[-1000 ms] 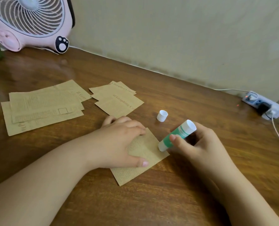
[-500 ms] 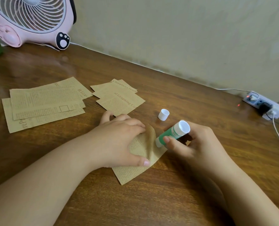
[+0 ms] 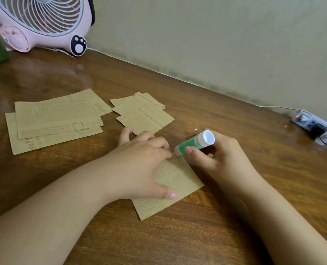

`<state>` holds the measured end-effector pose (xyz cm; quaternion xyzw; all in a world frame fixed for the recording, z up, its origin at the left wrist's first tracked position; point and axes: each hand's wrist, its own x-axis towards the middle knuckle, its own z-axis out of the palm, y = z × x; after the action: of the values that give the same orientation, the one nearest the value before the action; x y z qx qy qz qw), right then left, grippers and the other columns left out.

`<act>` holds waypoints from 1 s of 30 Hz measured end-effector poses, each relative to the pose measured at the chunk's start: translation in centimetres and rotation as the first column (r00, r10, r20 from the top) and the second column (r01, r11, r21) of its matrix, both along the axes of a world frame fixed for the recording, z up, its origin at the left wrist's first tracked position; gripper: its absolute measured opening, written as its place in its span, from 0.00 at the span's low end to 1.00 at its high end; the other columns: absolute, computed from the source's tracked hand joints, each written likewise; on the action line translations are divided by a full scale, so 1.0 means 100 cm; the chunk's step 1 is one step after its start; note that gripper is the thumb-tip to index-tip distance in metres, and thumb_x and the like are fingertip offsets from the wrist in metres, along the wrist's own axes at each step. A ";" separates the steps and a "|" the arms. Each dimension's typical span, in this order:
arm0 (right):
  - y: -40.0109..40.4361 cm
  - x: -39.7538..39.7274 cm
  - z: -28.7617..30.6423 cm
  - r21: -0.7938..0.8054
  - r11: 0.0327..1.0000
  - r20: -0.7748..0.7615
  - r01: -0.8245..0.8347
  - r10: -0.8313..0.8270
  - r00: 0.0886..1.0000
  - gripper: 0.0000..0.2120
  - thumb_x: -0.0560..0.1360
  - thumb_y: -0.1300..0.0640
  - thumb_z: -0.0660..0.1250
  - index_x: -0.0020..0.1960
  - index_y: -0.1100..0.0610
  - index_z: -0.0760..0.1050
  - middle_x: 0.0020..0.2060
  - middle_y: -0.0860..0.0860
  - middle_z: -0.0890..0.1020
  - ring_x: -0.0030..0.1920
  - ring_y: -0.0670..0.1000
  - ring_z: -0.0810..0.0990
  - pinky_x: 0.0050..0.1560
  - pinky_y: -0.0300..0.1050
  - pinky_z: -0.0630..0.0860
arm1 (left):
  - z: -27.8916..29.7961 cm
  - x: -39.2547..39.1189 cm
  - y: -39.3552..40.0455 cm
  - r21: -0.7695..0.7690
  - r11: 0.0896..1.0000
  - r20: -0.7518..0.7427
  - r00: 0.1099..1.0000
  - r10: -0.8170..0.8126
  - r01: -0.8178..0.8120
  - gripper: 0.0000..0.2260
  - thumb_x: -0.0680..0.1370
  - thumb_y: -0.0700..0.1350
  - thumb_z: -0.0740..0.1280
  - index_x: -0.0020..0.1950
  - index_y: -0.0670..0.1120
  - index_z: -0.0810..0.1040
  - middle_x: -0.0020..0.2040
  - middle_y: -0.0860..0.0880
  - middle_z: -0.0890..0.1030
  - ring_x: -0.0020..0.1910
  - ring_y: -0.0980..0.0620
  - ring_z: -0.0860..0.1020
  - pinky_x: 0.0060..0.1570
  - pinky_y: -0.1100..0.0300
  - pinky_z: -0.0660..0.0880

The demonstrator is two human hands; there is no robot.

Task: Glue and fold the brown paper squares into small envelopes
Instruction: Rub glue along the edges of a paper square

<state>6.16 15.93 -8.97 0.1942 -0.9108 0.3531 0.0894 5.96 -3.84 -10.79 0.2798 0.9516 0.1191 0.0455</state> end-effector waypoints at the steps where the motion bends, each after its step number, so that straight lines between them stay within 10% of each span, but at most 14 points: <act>1: 0.000 -0.001 0.000 -0.001 1.000 0.003 -0.016 0.016 1.000 0.02 0.73 0.53 0.70 0.45 0.50 0.78 0.40 0.47 0.81 0.40 0.50 0.78 0.41 0.51 0.76 | 0.000 0.000 0.000 -0.007 1.000 0.001 1.000 0.000 0.000 0.38 0.66 0.73 0.60 0.73 0.59 0.62 0.64 0.66 0.59 0.68 0.63 0.51 0.71 0.46 0.37; 6: 0.007 0.001 0.005 0.096 0.993 -0.024 -0.073 0.076 0.997 0.02 0.73 0.56 0.71 0.45 0.53 0.80 0.40 0.49 0.82 0.38 0.48 0.77 0.43 0.28 0.71 | 0.000 -0.001 0.000 -0.020 1.000 0.004 1.000 -0.008 0.008 0.38 0.66 0.74 0.59 0.72 0.60 0.62 0.64 0.68 0.59 0.68 0.62 0.52 0.70 0.44 0.37; 12: 0.002 -0.008 -0.001 0.076 0.995 -0.041 -0.064 0.067 0.997 0.03 0.73 0.55 0.70 0.47 0.53 0.79 0.40 0.48 0.80 0.38 0.49 0.77 0.38 0.43 0.74 | 0.000 -0.001 0.000 -0.039 0.999 0.018 1.000 0.001 -0.001 0.39 0.66 0.73 0.59 0.74 0.60 0.60 0.65 0.67 0.58 0.69 0.63 0.50 0.71 0.44 0.35; 30: 0.021 0.017 0.005 0.127 0.982 -0.043 -0.141 0.148 0.988 0.03 0.72 0.54 0.70 0.46 0.47 0.78 0.39 0.41 0.79 0.39 0.43 0.77 0.39 0.29 0.69 | 0.001 -0.001 -0.001 -0.041 0.999 0.030 1.000 -0.008 0.009 0.38 0.66 0.73 0.60 0.73 0.60 0.62 0.64 0.68 0.59 0.68 0.62 0.53 0.70 0.42 0.35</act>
<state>7.90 18.03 -8.46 0.2742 -0.9118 0.2963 0.0749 5.87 -3.96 -10.72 0.2808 0.9519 0.1033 0.0660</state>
